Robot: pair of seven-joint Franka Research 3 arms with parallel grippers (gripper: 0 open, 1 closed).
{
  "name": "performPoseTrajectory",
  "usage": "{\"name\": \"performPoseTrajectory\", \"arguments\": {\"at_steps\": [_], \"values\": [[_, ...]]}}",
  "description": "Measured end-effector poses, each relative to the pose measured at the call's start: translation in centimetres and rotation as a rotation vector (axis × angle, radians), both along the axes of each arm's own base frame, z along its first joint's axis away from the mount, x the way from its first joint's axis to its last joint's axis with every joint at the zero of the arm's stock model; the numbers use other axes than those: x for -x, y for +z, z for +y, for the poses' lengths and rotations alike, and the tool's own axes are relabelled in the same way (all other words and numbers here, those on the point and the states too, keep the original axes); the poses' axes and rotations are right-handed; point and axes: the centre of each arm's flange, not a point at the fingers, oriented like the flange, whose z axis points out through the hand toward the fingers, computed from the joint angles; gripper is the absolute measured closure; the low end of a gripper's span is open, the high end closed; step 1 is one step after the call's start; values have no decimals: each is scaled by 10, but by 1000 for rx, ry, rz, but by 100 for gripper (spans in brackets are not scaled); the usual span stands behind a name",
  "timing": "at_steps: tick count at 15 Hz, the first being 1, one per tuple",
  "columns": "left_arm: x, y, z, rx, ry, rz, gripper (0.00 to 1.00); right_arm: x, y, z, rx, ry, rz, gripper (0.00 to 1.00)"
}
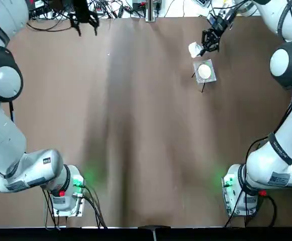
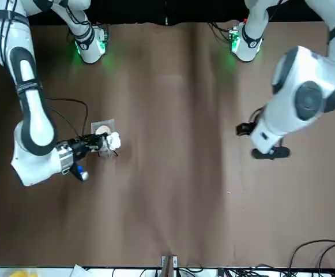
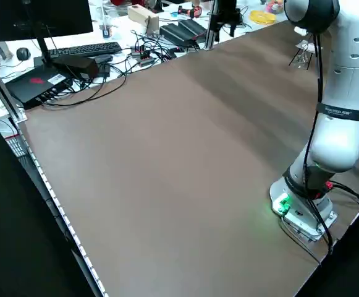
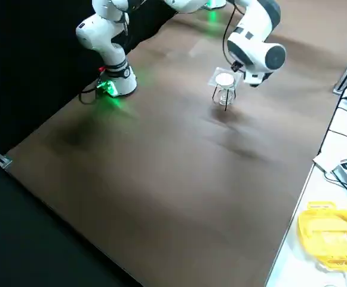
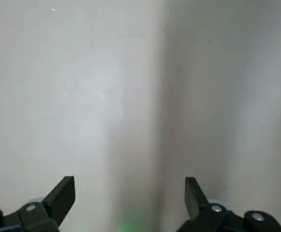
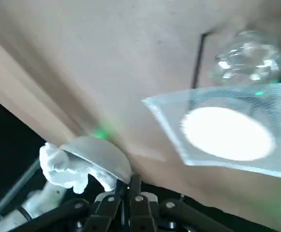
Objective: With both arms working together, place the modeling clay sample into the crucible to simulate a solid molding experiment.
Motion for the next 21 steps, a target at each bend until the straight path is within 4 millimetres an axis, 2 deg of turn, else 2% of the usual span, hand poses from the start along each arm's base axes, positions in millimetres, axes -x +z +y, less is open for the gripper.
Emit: {"name": "performPoseTrajectory", "arguments": {"at_steps": [2,3,5,7,11,15,18,21], "values": [[-9,5,42,13,-12,-8,0,6,-12,-23,-12,49,-19,96],[-11,8,57,17,-16,-12,0,9,-19,-31,-18,68,-23,96],[-13,13,77,19,-8,-21,0,14,-31,-40,-14,110,-32,96],[-13,20,88,18,4,-35,0,18,-40,-47,-10,142,-36,96],[-2,57,79,-2,-5,-83,0,31,-59,-56,-31,185,-28,96],[13,88,73,-33,3,-123,0,33,-63,-53,-36,195,-23,96],[20,104,75,-67,23,-151,0,36,-66,-48,-39,203,-15,96],[27,115,67,-47,33,-161,0,37,-73,-46,-39,209,-9,94]]}}
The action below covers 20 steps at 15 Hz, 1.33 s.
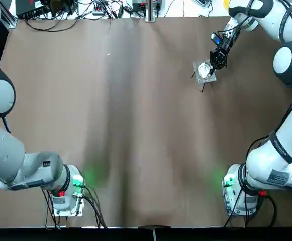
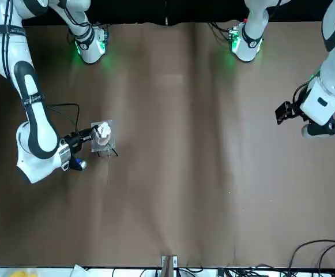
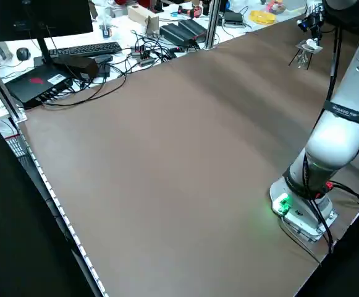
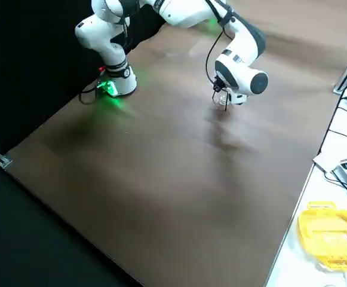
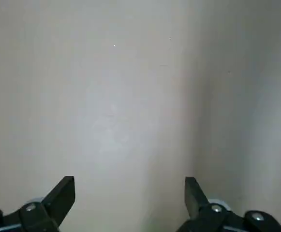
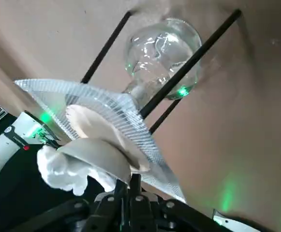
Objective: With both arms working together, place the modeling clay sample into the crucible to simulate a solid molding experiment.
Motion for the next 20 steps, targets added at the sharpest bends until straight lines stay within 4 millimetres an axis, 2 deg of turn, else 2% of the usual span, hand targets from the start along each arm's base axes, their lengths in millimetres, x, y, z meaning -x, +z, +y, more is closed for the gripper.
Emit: {"name": "performPoseTrajectory", "arguments": {"at_steps": [1,3,4,8,16,20], "values": [[2,2,-1,21,7,0,0,0,-1,-1,3,1,0,93],[4,4,2,40,6,3,0,0,-3,-6,8,1,1,78],[4,4,5,43,-9,5,0,0,-2,-6,8,0,2,75],[4,0,12,44,-46,15,0,0,-1,-6,5,3,5,74],[4,-1,12,44,-48,12,0,0,12,1,-19,40,31,74],[4,-1,12,44,-48,12,0,-3,15,-7,-19,28,25,74]]}}
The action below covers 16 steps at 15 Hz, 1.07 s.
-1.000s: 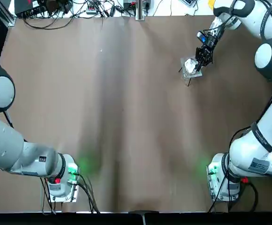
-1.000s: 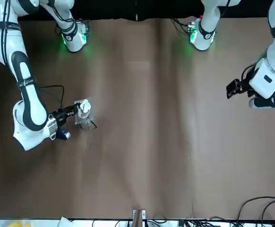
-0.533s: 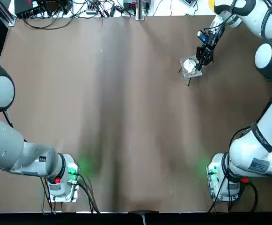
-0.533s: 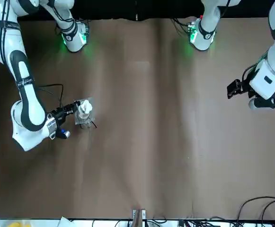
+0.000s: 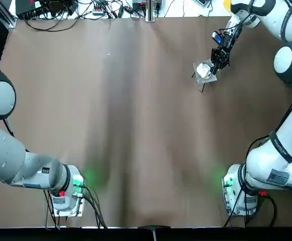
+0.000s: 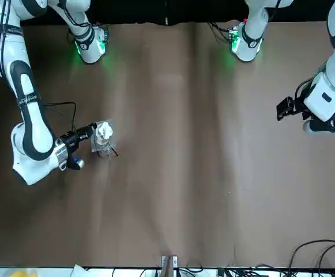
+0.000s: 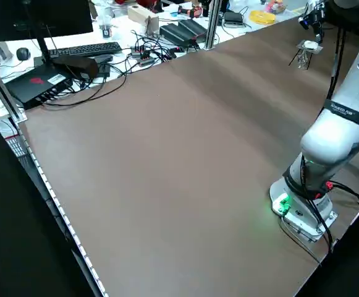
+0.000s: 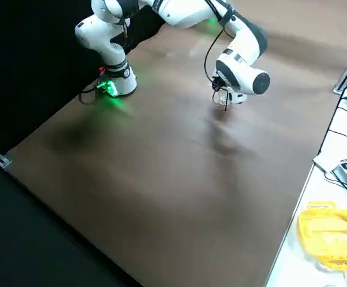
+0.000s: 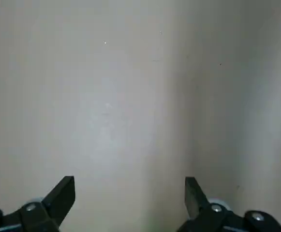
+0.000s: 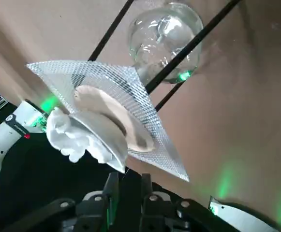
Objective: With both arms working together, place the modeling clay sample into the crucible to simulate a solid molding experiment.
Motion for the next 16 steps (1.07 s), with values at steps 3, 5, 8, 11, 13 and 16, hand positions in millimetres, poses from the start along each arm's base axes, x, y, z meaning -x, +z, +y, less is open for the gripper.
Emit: {"name": "performPoseTrajectory", "arguments": {"at_steps": [3,5,8,11,13,16], "values": [[0,0,0,1,-16,0,0,-11,28,-8,-8,9,-25,70],[0,0,0,2,-35,0,0,-25,67,-18,12,6,-101,62],[2,0,-11,5,-63,1,0,-32,140,-37,109,21,-237,53],[5,0,-29,7,-95,2,0,-25,200,-51,268,66,-342,49],[7,0,-36,8,-108,2,0,-18,231,-55,363,86,-397,39],[7,0,-39,8,-114,2,0,-7,280,-56,452,73,-488,4]]}}
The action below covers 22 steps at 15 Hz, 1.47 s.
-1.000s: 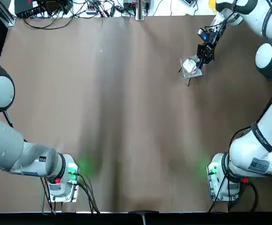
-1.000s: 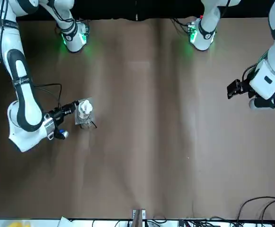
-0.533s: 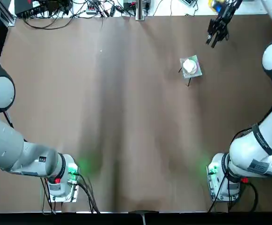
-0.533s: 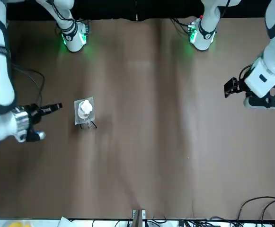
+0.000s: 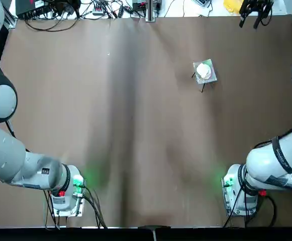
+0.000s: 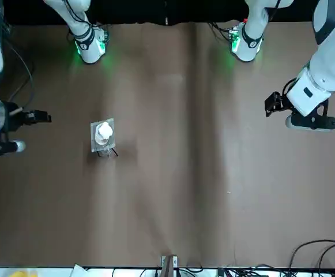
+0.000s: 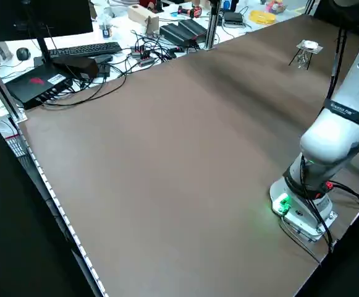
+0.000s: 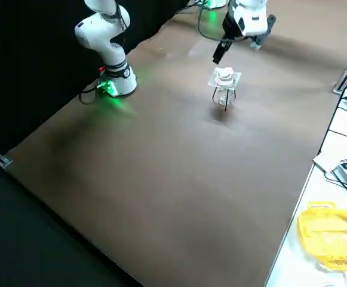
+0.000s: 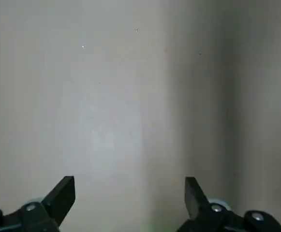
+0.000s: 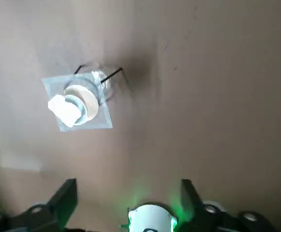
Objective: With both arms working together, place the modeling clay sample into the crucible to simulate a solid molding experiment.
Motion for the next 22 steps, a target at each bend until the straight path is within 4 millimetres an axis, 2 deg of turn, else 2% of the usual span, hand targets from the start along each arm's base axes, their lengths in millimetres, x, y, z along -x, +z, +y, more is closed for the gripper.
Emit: {"name": "performPoseTrajectory", "arguments": {"at_steps": [1,4,7,10,13,15,18,22], "values": [[0,0,-1,0,-2,0,0,3,10,-2,9,-6,-19,0],[0,0,0,0,-1,0,0,12,38,-13,21,-32,-72,0],[0,0,0,0,1,0,0,12,56,-15,28,-42,-152,0],[0,1,1,0,1,-2,0,23,82,-4,34,-29,-212,0],[0,1,1,0,-3,-3,0,47,107,22,44,10,-241,0],[2,2,-4,3,-46,-2,0,66,111,38,55,30,-246,0],[4,4,-9,5,-78,-4,0,86,110,36,57,27,-240,0],[5,5,-10,5,-84,-7,0,91,106,38,54,34,-225,0]]}}
